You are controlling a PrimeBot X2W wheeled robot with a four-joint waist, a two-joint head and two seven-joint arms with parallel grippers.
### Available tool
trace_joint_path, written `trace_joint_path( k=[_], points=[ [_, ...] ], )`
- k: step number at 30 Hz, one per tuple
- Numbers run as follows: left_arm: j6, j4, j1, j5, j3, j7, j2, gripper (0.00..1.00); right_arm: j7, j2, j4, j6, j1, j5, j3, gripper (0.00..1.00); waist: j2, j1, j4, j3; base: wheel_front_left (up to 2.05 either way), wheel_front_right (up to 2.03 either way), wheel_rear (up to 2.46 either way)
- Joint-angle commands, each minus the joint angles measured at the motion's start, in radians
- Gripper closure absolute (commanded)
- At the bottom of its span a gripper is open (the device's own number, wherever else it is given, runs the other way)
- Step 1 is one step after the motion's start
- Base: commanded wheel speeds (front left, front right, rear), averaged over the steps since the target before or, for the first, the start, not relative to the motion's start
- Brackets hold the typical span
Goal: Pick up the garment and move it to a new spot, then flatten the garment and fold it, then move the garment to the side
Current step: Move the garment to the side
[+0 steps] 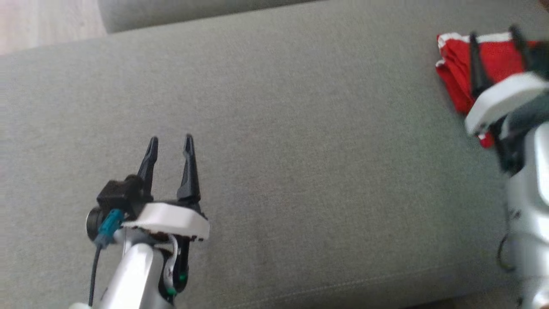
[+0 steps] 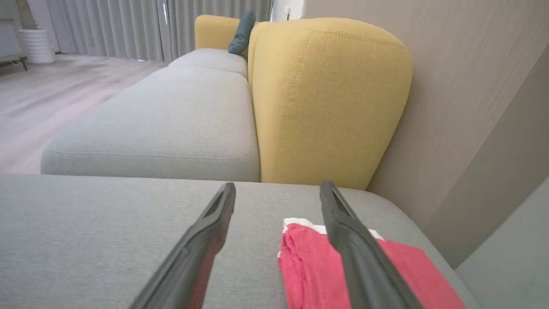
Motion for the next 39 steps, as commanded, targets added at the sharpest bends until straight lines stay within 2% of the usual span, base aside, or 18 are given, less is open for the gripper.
trace_joint_path(
  k=[1, 7, 12, 14, 17, 23, 39],
  points=[
    [0.009, -0.024, -0.002, -0.007, 0.043, -0.012, 0.003, 0.0, -0.027, 0.026, -0.059, 0.007, 0.011, 0.003, 0.006, 0.0, 0.0, 0.0, 0.026, -0.037, 0.0, 0.0, 0.0],
    [0.018, -0.02, 0.03, -0.011, 0.077, -0.012, 0.001, 0.0, -0.103, 0.13, -0.135, 0.007, 0.154, -0.007, 0.004, 0.0, 0.0, 0.0, 0.059, -0.081, 0.0, 0.0, 0.0],
    [0.012, -0.015, 0.059, -0.004, 0.099, -0.012, 0.0, 0.0, -0.148, 0.176, -0.2, 0.007, 0.265, 0.005, 0.014, 0.0, 0.0, 0.0, 0.079, -0.102, 0.0, 0.0, 0.0],
    [0.008, -0.01, 0.072, -0.004, 0.107, -0.012, 0.0, 0.0, -0.167, 0.182, -0.225, 0.007, 0.307, 0.008, 0.017, 0.0, 0.0, 0.0, 0.086, -0.111, 0.0, 0.0, 0.0],
    [0.008, -0.004, 0.088, -0.004, 0.115, -0.012, -0.001, 0.0, -0.194, 0.184, -0.246, 0.007, 0.37, 0.07, 0.05, 0.0, 0.0, 0.0, 0.096, -0.121, 0.0, 0.0, 0.0],
    [0.002, -0.005, 0.109, 0.003, 0.124, -0.012, -0.003, 0.0, -0.251, 0.184, -0.246, 0.007, 0.454, 0.112, 0.08, 0.0, 0.0, 0.0, 0.108, -0.136, 0.0, 0.0, 0.0],
    [-0.008, -0.001, 0.145, 0.024, 0.105, -0.012, -0.005, 0.0, -0.288, 0.184, -0.221, 0.007, 0.503, 0.112, 0.105, 0.0, 0.0, 0.0, 0.114, -0.165, 0.0, 0.0, 0.0]
  ],
)
